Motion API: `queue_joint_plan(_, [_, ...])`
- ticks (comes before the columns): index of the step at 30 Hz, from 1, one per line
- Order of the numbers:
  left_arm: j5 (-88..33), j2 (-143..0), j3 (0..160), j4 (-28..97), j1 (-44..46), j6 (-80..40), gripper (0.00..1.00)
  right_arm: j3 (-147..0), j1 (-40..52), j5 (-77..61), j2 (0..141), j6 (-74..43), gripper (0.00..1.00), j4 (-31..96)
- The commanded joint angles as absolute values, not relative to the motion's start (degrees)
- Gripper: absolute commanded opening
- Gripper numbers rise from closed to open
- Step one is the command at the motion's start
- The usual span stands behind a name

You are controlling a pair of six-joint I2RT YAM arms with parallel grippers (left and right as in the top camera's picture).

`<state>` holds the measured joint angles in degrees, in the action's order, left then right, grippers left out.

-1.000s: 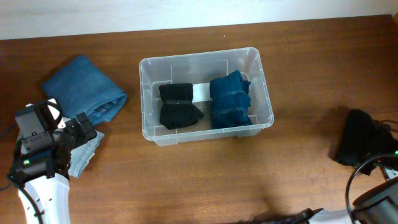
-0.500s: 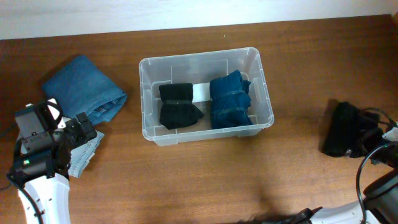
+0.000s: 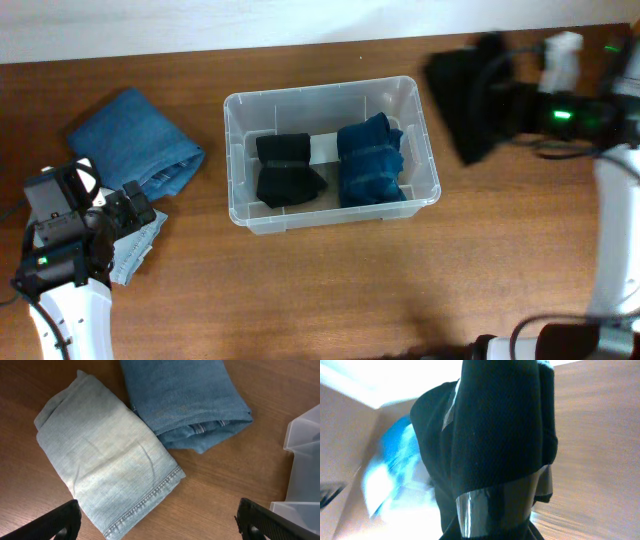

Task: Pack container
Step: 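Grasp the remaining black garment on the right with the right gripper, then lay the black garment into the bin over the others and withdraw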

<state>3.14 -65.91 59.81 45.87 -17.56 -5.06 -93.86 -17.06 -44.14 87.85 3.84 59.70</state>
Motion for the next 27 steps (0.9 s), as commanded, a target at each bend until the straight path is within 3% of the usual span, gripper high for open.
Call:
queue_joint_plan(1, [2.3, -66.1, 61.0, 45.8, -17.8, -5.6, 1.00, -93.5, -3.2, -42.0, 88.7, -3.2, 0.04, 58.1])
queue_joint_plan(8, [2.3, -66.1, 61.0, 45.8, -17.8, -5.6, 0.99, -89.8, 15.9, -29.1, 96.9, -19.3, 0.04, 46.8])
queue_joint_plan(17, [2.3, -66.1, 61.0, 46.0, -17.8, -5.6, 0.99, -88.7, 21.9, -21.0, 110.5, -27.5, 0.04, 41.8])
queue_joint_plan(18, [2.3, -66.1, 61.0, 46.0, -17.8, -5.6, 0.99, -88.7, 21.9, -20.9, 111.4, -27.1, 0.09, 41.9])
queue_joint_plan(19, [2.3, -66.1, 61.0, 46.0, -17.8, -5.6, 0.99, -88.7, 21.9, -21.1, 111.7, -26.5, 0.22, 42.1])
queue_joint_plan(21, [2.3, -66.1, 61.0, 46.0, -17.8, -5.6, 0.99, -88.7, 21.9, -22.9, 111.7, -23.8, 0.81, 42.7])
queue_joint_plan(22, [2.3, -66.1, 61.0, 46.0, -17.8, -5.6, 0.99, -88.9, 21.9, -24.0, 110.8, -21.8, 0.99, 42.9])
queue_joint_plan(27, [2.4, -66.1, 61.0, 46.0, -17.8, -5.6, 0.99, -95.0, 21.8, -20.6, 103.6, -15.7, 0.99, 49.1])
